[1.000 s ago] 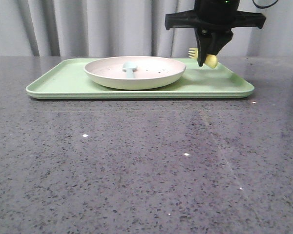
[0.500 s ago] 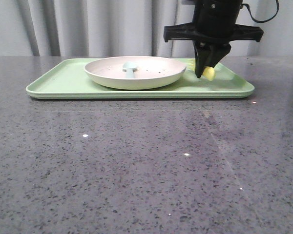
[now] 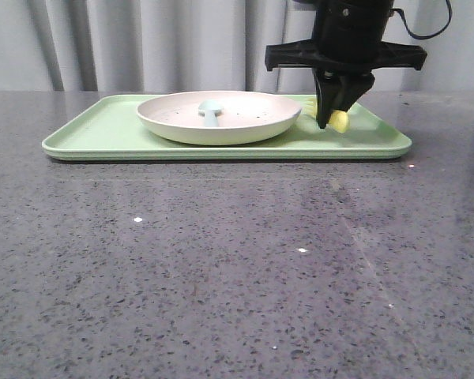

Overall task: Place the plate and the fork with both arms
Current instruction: 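Carry the fork beside the plate and lower it onto the tray, then open the right gripper to release the fork and raise it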

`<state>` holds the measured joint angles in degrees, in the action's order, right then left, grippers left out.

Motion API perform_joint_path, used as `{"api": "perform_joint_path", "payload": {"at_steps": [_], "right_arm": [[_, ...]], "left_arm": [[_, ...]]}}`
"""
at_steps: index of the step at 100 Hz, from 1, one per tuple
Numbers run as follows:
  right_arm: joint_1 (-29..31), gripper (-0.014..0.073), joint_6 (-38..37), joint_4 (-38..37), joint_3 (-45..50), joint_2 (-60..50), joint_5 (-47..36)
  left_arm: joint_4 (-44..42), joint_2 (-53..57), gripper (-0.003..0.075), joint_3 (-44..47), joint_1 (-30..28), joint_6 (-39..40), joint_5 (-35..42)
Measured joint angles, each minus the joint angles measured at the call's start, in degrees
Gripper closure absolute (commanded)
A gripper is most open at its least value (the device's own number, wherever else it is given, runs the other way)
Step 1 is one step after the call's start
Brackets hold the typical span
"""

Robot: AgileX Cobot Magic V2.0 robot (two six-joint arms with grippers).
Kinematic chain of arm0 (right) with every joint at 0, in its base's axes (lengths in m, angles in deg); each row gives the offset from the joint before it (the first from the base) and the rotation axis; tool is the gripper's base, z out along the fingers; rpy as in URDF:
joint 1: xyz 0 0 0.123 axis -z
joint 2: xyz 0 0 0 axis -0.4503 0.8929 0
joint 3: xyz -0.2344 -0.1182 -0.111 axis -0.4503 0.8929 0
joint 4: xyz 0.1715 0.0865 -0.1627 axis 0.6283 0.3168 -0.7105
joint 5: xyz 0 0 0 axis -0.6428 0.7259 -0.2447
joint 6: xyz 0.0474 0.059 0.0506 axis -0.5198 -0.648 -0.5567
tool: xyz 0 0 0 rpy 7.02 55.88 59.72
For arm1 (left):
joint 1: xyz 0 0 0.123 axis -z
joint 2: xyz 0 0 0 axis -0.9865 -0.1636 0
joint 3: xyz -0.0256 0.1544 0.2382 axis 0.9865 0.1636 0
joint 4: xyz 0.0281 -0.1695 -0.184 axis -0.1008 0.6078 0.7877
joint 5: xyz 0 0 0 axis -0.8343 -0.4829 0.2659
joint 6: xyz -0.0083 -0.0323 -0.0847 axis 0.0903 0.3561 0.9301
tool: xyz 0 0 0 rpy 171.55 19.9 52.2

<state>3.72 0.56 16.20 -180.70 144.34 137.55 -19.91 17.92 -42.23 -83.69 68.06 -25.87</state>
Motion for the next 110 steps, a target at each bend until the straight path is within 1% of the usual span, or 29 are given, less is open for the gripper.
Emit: {"api": "perform_joint_path", "payload": {"at_steps": [13, 37, 51, 64, 91, 110], "right_arm": [[0.0, 0.0599, 0.0, 0.0, 0.0, 0.0, 0.11], [0.0, 0.0451, 0.0, 0.0, 0.0, 0.0, 0.47], [0.0, 0.0404, 0.0, 0.0, 0.0, 0.0, 0.47], [0.0, 0.0384, 0.0, 0.0, 0.0, 0.0, 0.6], [0.0, 0.0384, 0.0, -0.24, 0.0, 0.0, 0.72], [0.0, 0.0384, 0.0, -1.87, 0.09, -1.34, 0.72]], "left_arm": [[0.0, 0.0, 0.0365, 0.0, 0.0, 0.0, 0.0], [0.0, 0.0, 0.0365, 0.0, 0.0, 0.0, 0.0], [0.0, 0.0, 0.0365, 0.0, 0.0, 0.0, 0.0], [0.0, 0.0, 0.0365, 0.0, 0.0, 0.0, 0.0], [0.0, 0.0, 0.0365, 0.0, 0.0, 0.0, 0.0], [0.0, 0.0, 0.0365, 0.0, 0.0, 0.0, 0.0]]}}
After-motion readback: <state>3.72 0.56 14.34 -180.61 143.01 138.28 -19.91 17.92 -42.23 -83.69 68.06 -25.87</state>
